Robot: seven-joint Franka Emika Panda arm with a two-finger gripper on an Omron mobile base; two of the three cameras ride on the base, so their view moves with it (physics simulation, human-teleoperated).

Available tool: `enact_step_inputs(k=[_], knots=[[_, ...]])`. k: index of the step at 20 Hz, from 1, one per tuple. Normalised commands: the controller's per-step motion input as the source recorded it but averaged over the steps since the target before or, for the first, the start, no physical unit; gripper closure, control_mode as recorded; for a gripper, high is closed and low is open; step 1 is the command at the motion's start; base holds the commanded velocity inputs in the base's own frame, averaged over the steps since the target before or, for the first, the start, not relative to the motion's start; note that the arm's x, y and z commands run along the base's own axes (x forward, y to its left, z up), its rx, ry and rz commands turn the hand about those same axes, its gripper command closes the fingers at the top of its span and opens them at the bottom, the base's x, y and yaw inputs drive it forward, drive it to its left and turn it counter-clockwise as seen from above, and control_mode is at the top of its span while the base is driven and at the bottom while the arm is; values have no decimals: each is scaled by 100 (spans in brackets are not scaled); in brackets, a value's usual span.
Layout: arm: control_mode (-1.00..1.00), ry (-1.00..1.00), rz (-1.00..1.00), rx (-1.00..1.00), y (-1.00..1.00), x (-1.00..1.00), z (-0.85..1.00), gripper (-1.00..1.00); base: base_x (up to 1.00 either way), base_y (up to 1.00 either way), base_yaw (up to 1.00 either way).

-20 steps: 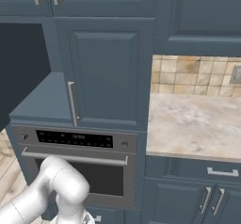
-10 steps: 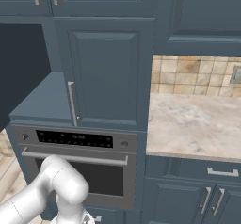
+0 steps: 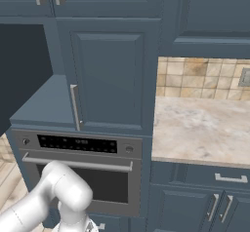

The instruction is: Close all open cabinet doors.

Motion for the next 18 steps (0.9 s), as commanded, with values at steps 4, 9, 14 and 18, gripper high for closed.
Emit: enact_step_inputs(k=[4,9,14,18], knots=[[-100,0,0,0,-43,-11,0,-100,0,0,0],[-100,0,0,0,-49,-17,0,-100,0,0,0],[-100,0,0,2,-56,-1,0,-100,0,0,0],[-100,0,0,4,-59,0,0,-100,0,0,0]])
